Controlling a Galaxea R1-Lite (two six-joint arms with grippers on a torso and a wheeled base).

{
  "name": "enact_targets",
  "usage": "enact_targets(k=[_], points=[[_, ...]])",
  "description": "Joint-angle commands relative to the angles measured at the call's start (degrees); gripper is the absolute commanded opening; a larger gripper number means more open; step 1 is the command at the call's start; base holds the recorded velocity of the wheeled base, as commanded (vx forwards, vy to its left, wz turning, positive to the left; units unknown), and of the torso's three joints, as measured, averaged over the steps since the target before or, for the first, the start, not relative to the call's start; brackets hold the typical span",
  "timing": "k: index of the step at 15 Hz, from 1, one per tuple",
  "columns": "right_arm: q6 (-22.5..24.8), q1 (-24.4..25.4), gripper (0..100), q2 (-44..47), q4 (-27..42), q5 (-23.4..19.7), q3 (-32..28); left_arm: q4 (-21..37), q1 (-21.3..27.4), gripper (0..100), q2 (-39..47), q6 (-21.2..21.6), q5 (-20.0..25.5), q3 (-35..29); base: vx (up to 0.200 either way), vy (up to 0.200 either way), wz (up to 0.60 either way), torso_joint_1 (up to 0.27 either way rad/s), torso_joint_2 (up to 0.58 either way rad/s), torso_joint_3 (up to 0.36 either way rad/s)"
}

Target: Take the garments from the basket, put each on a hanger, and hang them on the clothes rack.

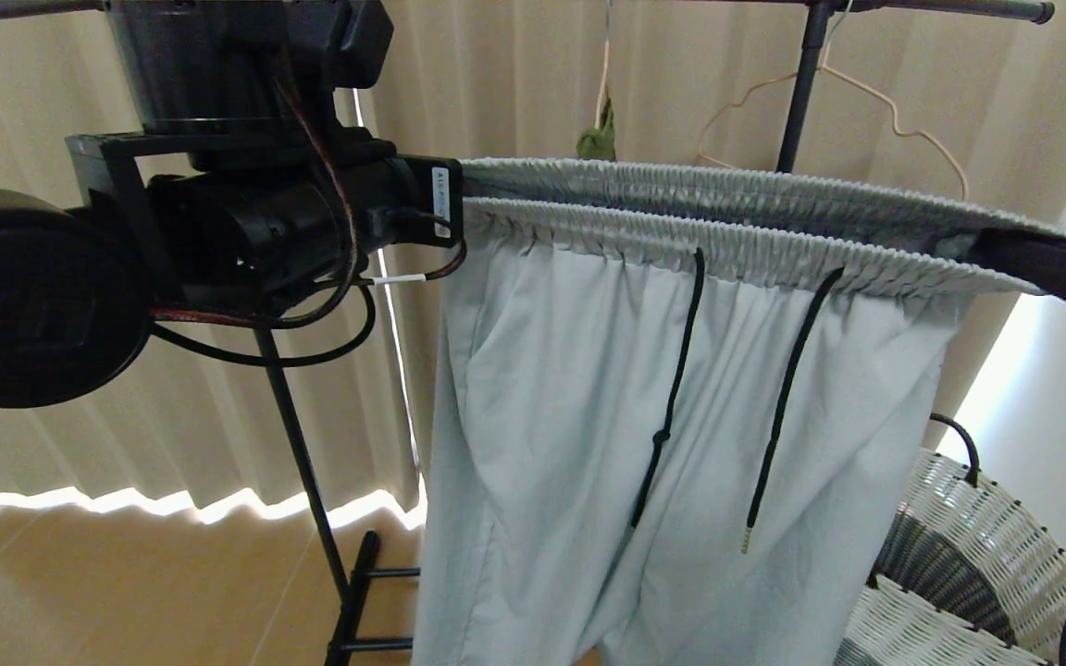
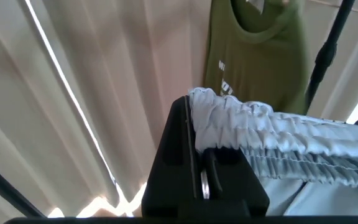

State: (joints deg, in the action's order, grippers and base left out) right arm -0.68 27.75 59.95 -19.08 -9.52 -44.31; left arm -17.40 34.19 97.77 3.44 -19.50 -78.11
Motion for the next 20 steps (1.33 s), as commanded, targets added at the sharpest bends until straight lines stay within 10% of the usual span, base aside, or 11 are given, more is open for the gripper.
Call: enact_targets(k=[1,12,20], points=[[-0.02,0.2,0,-0.54,-0.17,0.03,0.72,-0.01,-0.01,0,0.41,-0.01,-0.01,0.06,0.0,0.0,0.0,0.0,0.0,0.0],[0.16,-6.83,0,14.93,-12.39,0.47,-2.18,9.66,-0.18,0,-12.87,0.17,6.76,6.83,0.0,0.0,0.0,0.0,0.0,0.0],[-2.57,-6.83,0,30.66,-28.03,0.47,-13.43,15.64,0.17,0,-25.87,0.52,23.81,16.14,0.0,0.0,0.0,0.0,0.0,0.0]])
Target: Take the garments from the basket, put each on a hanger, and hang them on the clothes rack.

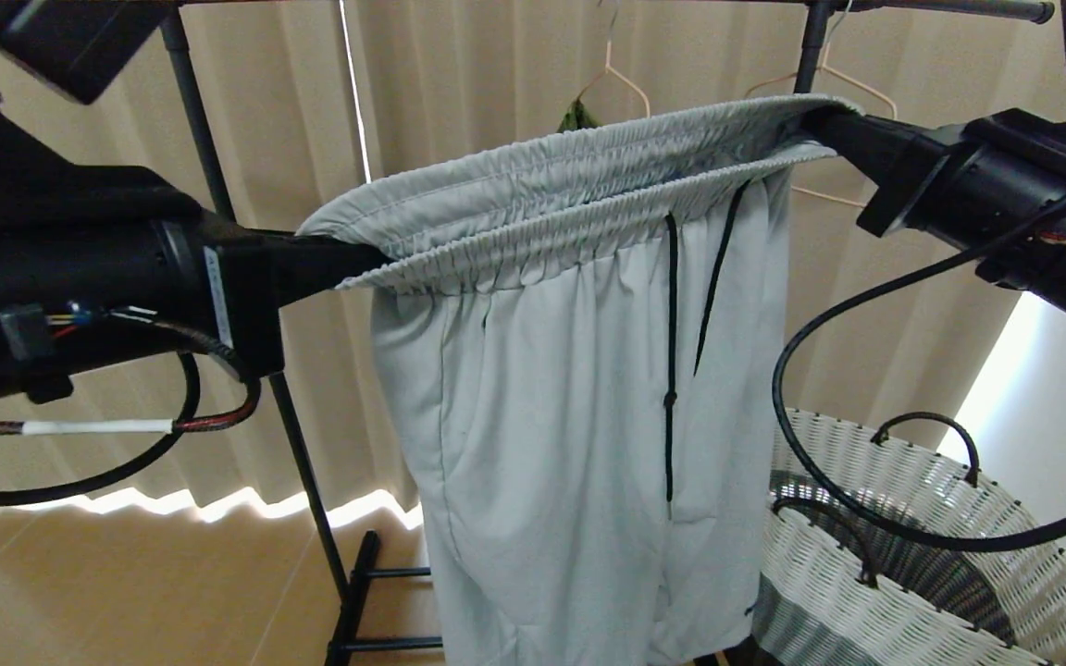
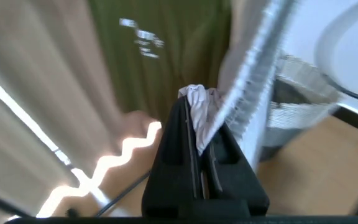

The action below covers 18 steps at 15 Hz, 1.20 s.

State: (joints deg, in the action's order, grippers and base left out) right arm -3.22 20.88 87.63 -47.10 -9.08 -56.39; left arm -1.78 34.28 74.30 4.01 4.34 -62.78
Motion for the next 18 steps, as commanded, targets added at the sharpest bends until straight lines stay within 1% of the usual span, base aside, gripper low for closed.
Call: enact_targets(k=[1,3,4,8,9,10,11,12,13,14,15,16,17,18], points=[[-0.03,0.04,0,4.22,0.0,-0.06,-2.76,-0.07,0.09,0,-4.16,0.03,2.87,2.31,0.0,0.0,0.0,0.0,0.0,0.0],[-0.12,0.04,0,5.54,-0.09,-0.06,-4.08,-0.24,0.35,0,-6.89,0.21,7.0,4.86,0.0,0.0,0.0,0.0,0.0,0.0],[-0.12,0.04,0,5.98,-0.09,-0.06,-4.43,-0.24,0.96,0,-8.12,0.38,8.32,5.65,0.0,0.0,0.0,0.0,0.0,0.0],[-0.03,0.04,0,5.36,-0.09,0.03,-4.25,-0.86,1.05,0,-7.77,0.74,8.14,6.18,0.0,0.0,0.0,0.0,0.0,0.0],[0.05,0.04,0,4.66,0.0,0.12,-4.16,-1.91,0.96,0,-6.63,0.82,8.05,5.65,0.0,0.0,0.0,0.0,0.0,0.0],[0.05,0.04,0,3.17,0.61,0.12,-4.08,-4.28,0.35,0,-5.04,1.35,7.35,4.69,0.0,0.0,0.0,0.0,0.0,0.0],[0.05,0.04,0,1.85,0.79,0.12,-3.99,-6.22,-0.88,0,-3.2,2.49,5.15,3.46,0.0,0.0,0.0,0.0,0.0,0.0],[0.14,0.04,0,0.62,1.14,0.12,-3.81,-7.62,-1.41,0,-1.09,4.08,1.64,1.61,0.0,0.0,0.0,0.0,0.0,0.0],[0.14,0.04,0,-0.09,1.49,0.12,-3.64,-8.15,-1.5,0,0.05,4.87,-0.38,0.73,0.0,0.0,0.0,0.0,0.0,0.0],[0.14,0.04,0,-2.9,4.21,0.12,-2.14,-10.35,-1.58,0,3.75,5.66,-5.92,-1.47,0.0,0.0,0.0,0.0,0.0,0.0],[0.14,0.04,0,-4.57,5.62,0.12,1.02,-11.67,-1.58,0,6.12,5.66,-8.91,-1.2,0.0,0.0,0.0,0.0,0.0,0.0],[0.23,0.04,0,-6.42,5.53,0.12,6.56,-13.16,-1.5,0,8.32,5.39,-11.72,0.12,0.0,0.0,0.0,0.0,0.0,0.0],[0.49,0.04,0,-7.21,5.09,0.12,9.99,-14.66,-1.5,0,9.28,5.31,-12.6,0.73,0.0,0.0,0.0,0.0,0.0,0.0],[0.49,0.04,0,-7.56,5.09,0.12,10.69,-15.1,-1.5,0,9.46,5.31,-12.6,0.73,0.0,0.0,0.0,0.0,0.0,0.0]])
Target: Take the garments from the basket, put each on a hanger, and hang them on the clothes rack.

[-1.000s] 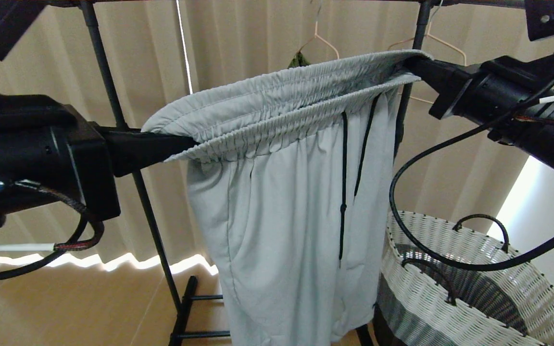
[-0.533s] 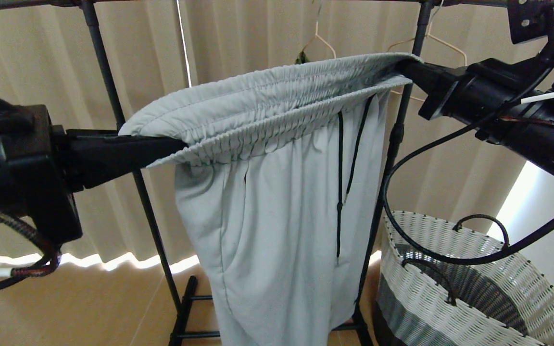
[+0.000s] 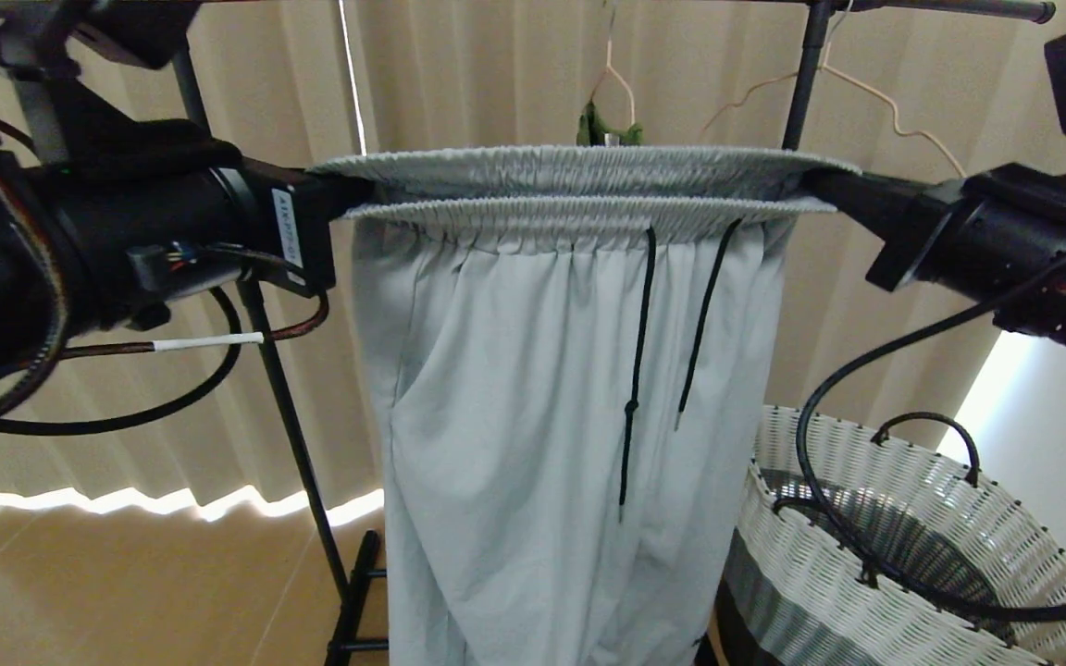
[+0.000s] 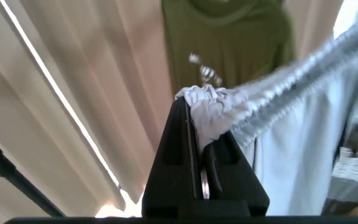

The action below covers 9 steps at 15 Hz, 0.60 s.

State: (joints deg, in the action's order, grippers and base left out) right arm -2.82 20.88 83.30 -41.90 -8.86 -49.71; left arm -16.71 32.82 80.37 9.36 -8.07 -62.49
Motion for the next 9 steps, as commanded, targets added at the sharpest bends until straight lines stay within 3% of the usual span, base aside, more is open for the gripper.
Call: enact_targets(k=[1,9], points=[[0.09,0.04,0,-3.85,-0.11,-0.19,3.83,-0.69,-0.03,0,3.56,0.04,-0.19,-0.18,0.0,0.0,0.0,0.0,0.0,0.0],[2.55,0.04,0,-3.23,-0.02,-0.1,3.75,-0.78,0.05,0,2.68,0.04,-0.19,-0.79,0.0,0.0,0.0,0.0,0.0,0.0]])
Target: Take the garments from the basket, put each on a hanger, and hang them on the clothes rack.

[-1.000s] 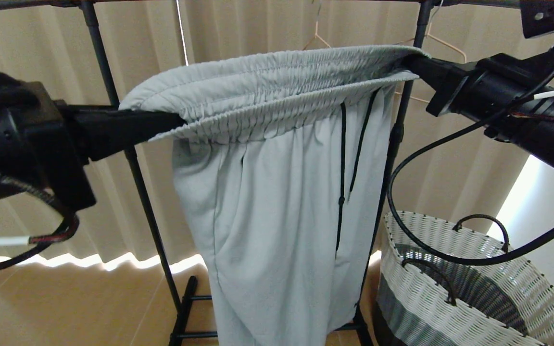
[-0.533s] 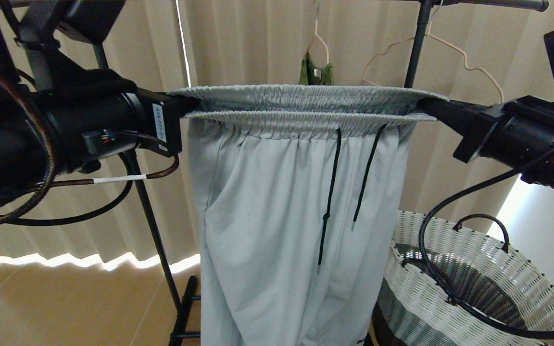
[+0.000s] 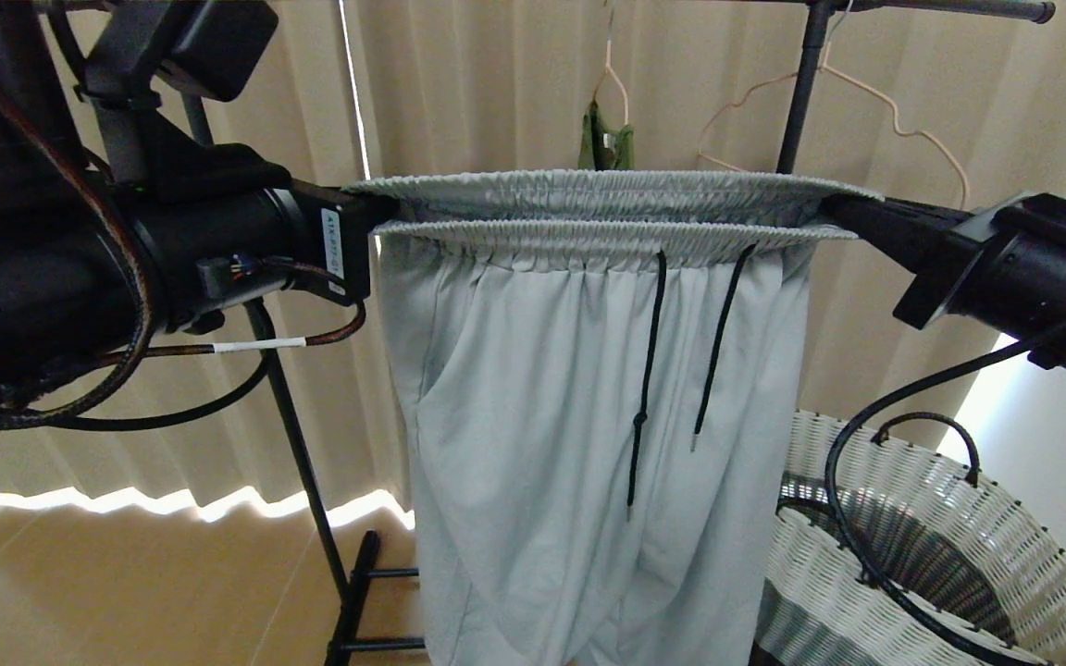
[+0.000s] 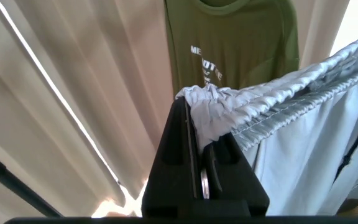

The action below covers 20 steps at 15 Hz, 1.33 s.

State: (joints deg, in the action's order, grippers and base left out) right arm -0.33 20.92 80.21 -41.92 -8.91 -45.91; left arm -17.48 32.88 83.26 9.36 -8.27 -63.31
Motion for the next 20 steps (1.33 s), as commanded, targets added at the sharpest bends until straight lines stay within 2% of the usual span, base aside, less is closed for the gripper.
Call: enact_targets(k=[1,5,16,17,20], points=[[0.15,0.0,0,-0.23,0.0,-0.05,-0.41,-0.18,-0.01,0,-0.29,0.13,0.0,-0.15,0.0,0.0,0.0,0.0,0.0,0.0],[0.15,0.0,0,-0.41,0.0,-0.14,-0.5,-1.59,0.08,0,-0.29,0.39,0.09,-1.82,0.0,0.0,0.0,0.0,0.0,0.0],[0.59,0.09,0,-0.67,0.61,-0.41,0.12,-1.68,-0.01,0,-0.56,0.04,0.09,-0.94,0.0,0.0,0.0,0.0,0.0,0.0],[0.59,0.09,100,-0.67,0.61,-0.32,0.21,-1.68,-0.01,0,-0.73,0.13,0.09,-0.68,0.0,0.0,0.0,0.0,0.0,0.0],[1.74,0.09,100,-0.06,0.09,-0.23,0.38,-1.68,-0.01,0,-0.73,0.22,0.09,-0.77,0.0,0.0,0.0,0.0,0.0,0.0]])
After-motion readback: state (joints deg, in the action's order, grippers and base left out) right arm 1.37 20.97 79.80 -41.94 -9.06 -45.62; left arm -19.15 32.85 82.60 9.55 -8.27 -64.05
